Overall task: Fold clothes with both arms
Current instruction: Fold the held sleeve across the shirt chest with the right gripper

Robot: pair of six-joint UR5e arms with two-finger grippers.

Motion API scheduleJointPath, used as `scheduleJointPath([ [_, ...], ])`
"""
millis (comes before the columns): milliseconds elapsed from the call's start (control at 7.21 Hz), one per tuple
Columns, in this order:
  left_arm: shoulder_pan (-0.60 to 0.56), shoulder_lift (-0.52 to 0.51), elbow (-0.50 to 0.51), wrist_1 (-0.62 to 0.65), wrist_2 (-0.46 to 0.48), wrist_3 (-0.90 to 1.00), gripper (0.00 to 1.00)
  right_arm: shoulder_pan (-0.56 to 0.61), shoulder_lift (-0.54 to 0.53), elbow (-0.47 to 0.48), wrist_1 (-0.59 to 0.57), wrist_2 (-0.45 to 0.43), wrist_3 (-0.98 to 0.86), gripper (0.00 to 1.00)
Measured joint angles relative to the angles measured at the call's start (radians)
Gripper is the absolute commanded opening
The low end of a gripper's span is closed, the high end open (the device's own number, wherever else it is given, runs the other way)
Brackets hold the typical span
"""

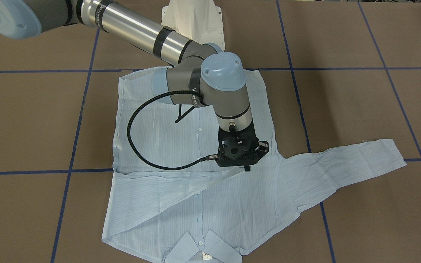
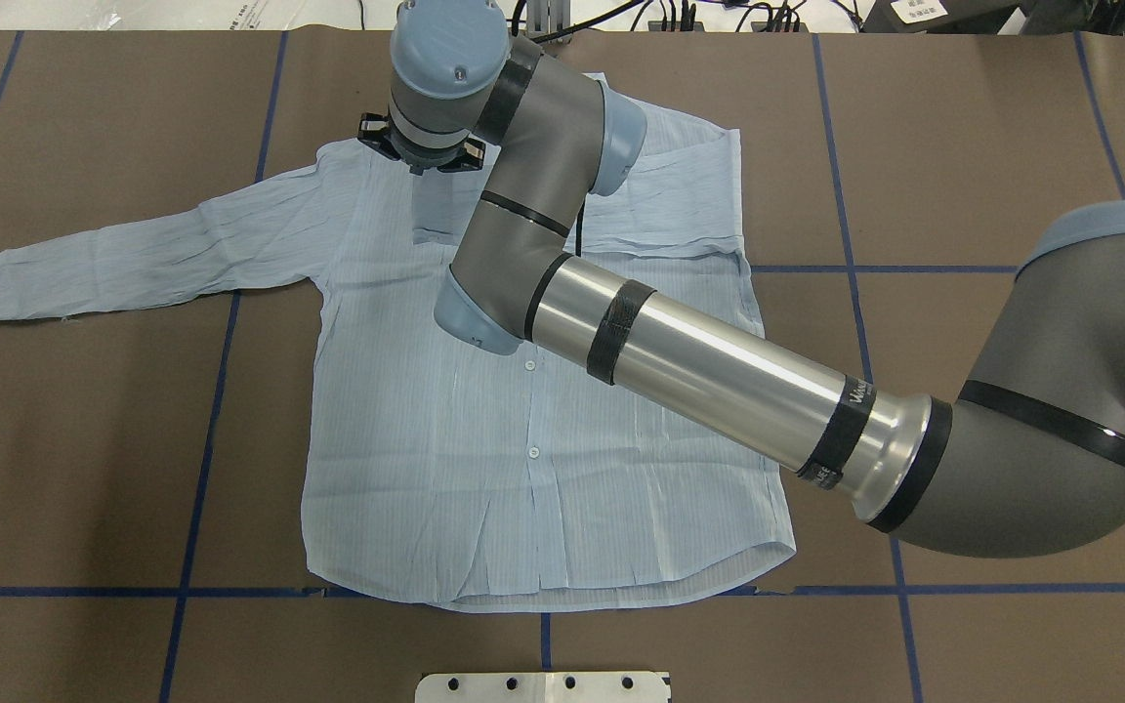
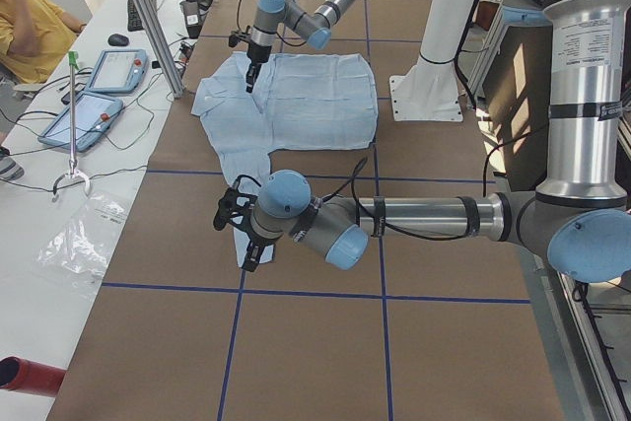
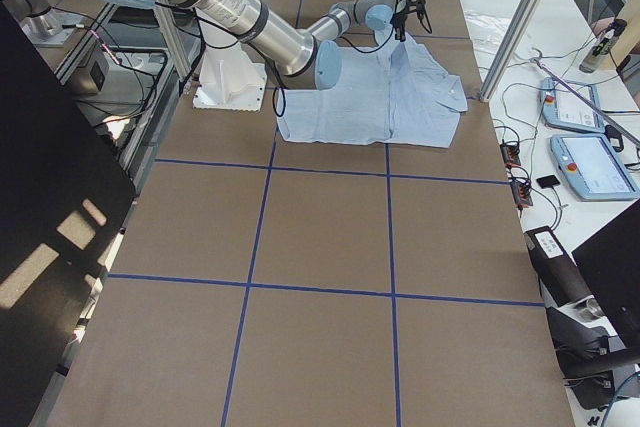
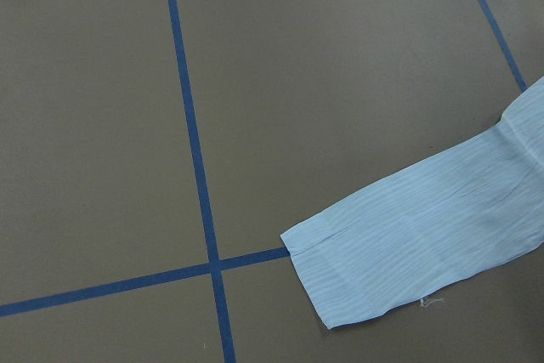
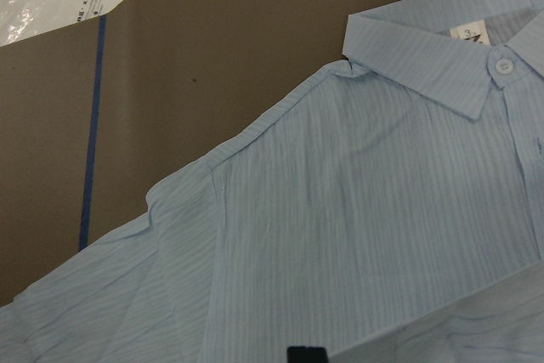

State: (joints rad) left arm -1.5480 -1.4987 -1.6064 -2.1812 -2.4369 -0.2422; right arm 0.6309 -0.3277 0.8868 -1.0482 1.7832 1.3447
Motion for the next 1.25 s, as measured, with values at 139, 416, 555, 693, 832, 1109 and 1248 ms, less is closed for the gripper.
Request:
scheduleJointPath([
  [139,0.002,0.002,0.001,0.000,0.000,0.000,1.00,-0.013,0.002,-0.011,0.004,-0.014,0.002,0.82],
  [416,0.008,0.006,0.006,0.002,-0.001,0.000,1.00,-0.051,0.007,-0.024,0.006,-0.066,0.014,0.94],
  [555,0.018,0.009,0.015,0.003,-0.003,-0.014,1.00,-0.067,0.017,-0.024,0.007,-0.084,0.038,0.94],
  [693,0.041,0.006,0.027,0.002,-0.006,-0.050,1.00,-0.076,0.035,-0.024,0.007,-0.095,0.069,0.94],
  [832,0.070,-0.005,0.047,-0.003,-0.007,-0.083,1.00,-0.080,0.054,-0.024,0.006,-0.101,0.096,0.94],
  [1109,0.108,-0.048,0.138,-0.012,-0.007,-0.128,1.00,-0.081,0.058,-0.002,0.003,-0.104,0.125,0.94],
  [1248,0.137,-0.064,0.169,-0.025,-0.003,-0.157,0.98,-0.080,0.031,0.037,0.000,-0.104,0.132,0.93],
])
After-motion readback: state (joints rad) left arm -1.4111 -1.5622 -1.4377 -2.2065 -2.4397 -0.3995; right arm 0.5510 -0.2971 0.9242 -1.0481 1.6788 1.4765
